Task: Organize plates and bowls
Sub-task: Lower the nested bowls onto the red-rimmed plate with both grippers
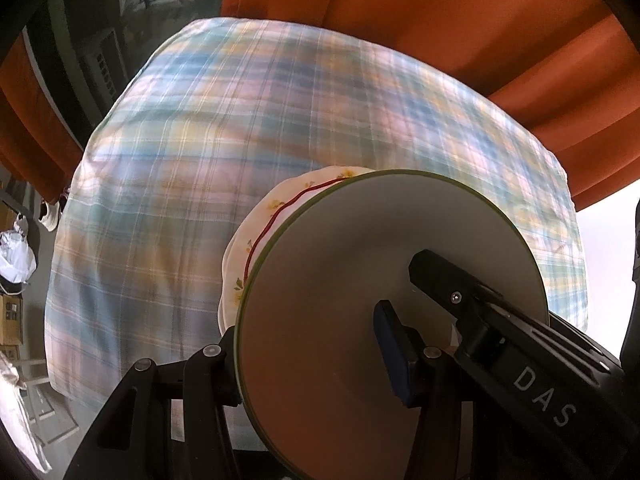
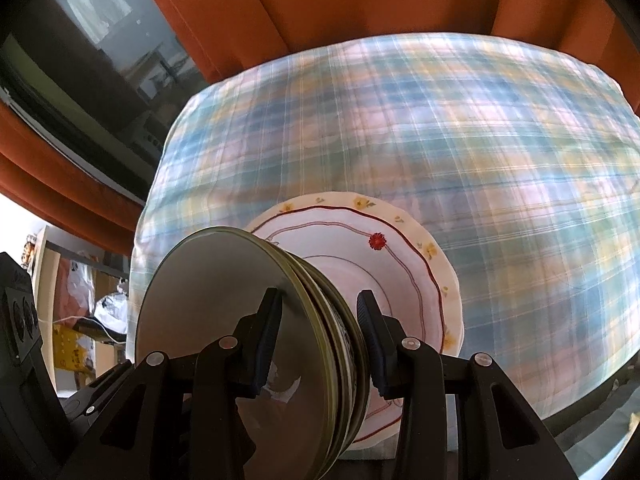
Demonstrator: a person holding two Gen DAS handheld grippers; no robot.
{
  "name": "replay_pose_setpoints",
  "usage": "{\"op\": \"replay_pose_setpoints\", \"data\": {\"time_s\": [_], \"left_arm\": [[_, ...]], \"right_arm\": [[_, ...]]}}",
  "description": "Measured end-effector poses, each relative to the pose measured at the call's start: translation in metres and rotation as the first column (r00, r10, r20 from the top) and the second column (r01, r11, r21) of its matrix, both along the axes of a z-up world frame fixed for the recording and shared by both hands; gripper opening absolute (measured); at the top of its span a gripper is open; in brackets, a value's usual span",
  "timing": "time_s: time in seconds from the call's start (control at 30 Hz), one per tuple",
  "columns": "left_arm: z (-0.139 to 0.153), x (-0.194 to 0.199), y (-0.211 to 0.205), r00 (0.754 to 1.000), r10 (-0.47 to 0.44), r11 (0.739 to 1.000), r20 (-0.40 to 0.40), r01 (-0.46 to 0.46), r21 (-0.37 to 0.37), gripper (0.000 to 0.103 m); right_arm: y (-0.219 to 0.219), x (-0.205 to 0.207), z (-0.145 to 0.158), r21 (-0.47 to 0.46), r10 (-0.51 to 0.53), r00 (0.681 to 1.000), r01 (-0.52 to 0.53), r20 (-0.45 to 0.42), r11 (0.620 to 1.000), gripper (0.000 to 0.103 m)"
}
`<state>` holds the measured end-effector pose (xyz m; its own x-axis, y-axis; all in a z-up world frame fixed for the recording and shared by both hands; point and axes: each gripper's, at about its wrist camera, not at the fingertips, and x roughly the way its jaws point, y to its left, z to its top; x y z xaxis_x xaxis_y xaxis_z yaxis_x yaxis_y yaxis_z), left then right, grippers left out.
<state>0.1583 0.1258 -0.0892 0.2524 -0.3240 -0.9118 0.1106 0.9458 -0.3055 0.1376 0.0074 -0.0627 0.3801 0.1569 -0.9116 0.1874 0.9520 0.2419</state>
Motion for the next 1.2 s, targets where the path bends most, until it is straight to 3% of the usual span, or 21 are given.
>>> {"op": "replay_pose_setpoints", "data": {"time_s": [0.2, 0.7, 0.9, 1.03, 1.2], "left_arm": [[0.001, 0.005, -0.008, 1.000, 0.009, 0.999, 0.013, -0.010, 0.039, 0.052], [0.004, 0.001, -0.029, 0.995, -0.064, 0.987, 0.072, 0.053, 0.149, 0.054], [0.002, -0.002, -0.026, 0.990, -0.104, 0.985, 0.091, 0.091, 0.144, 0.064], [0.008, -0.009, -0.018, 0.979, -0.129, 0.985, 0.155, 0.109, 0.132, 0.073], [0.018, -0.014, -0.010, 0.968, -0.121, 0.988, 0.222, 0.094, 0.125, 0.078]], "right_arm": [[-0.002, 0.010, -0.005, 0.001, 0.027, 1.000, -0.027, -0.016, 1.000, 0.043], [-0.020, 0.010, -0.015, 0.051, 0.017, 0.999, -0.015, -0.030, 0.999, 0.044], [-0.015, 0.005, -0.016, 0.013, 0.001, 1.000, -0.001, -0.017, 1.000, 0.046], [-0.015, -0.003, -0.010, -0.043, -0.036, 0.999, 0.035, -0.004, 0.998, 0.072], [-0.010, -0.011, 0.003, -0.121, -0.036, 0.999, 0.039, 0.030, 0.992, 0.076]]}}
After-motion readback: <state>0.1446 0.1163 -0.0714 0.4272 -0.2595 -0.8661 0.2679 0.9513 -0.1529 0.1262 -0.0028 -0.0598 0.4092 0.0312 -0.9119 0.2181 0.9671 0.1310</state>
